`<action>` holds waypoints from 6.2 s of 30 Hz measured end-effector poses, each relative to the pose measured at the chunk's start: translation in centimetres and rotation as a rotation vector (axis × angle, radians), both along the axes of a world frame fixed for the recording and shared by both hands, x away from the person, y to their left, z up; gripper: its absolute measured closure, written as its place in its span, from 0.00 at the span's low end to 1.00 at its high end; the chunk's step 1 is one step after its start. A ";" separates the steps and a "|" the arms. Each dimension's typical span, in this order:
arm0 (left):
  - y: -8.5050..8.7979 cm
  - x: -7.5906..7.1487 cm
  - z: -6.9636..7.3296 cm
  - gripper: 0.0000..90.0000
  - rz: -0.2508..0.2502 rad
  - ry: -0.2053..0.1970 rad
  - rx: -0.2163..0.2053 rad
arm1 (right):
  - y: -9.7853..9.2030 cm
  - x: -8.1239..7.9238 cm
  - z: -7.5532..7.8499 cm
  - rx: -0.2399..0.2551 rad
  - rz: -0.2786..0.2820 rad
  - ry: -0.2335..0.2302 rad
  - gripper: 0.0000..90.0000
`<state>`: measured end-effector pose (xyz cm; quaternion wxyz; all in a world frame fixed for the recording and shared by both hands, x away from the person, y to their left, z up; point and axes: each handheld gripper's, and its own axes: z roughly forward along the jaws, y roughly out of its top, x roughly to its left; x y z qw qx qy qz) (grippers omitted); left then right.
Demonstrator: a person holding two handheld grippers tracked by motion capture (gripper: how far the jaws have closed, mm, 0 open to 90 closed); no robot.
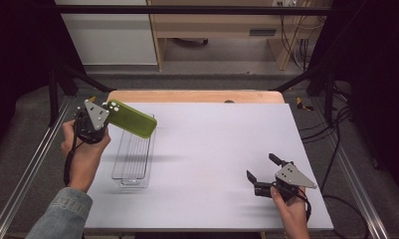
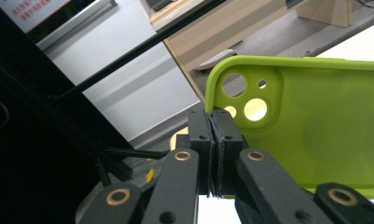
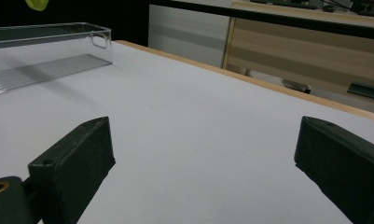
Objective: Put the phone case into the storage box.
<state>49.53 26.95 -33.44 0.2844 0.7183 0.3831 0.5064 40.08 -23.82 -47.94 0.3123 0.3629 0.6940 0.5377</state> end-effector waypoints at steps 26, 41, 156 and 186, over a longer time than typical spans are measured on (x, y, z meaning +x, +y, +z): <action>1.7 0.4 -0.2 0.98 0.000 -0.022 0.205 | 0.0 0.2 -0.2 0.016 0.019 -0.004 0.05; 1.4 1.0 -0.5 0.98 -0.011 -0.030 0.247 | 0.2 -0.3 0.2 0.083 0.053 -0.034 0.05; -3.9 5.6 -6.1 0.98 -0.135 -0.038 0.755 | 2.0 -0.3 -0.3 -0.006 0.090 -0.061 0.05; -4.6 5.6 -7.1 0.98 -0.153 -0.034 0.815 | 2.1 -0.3 -0.3 -0.012 0.090 -0.063 0.05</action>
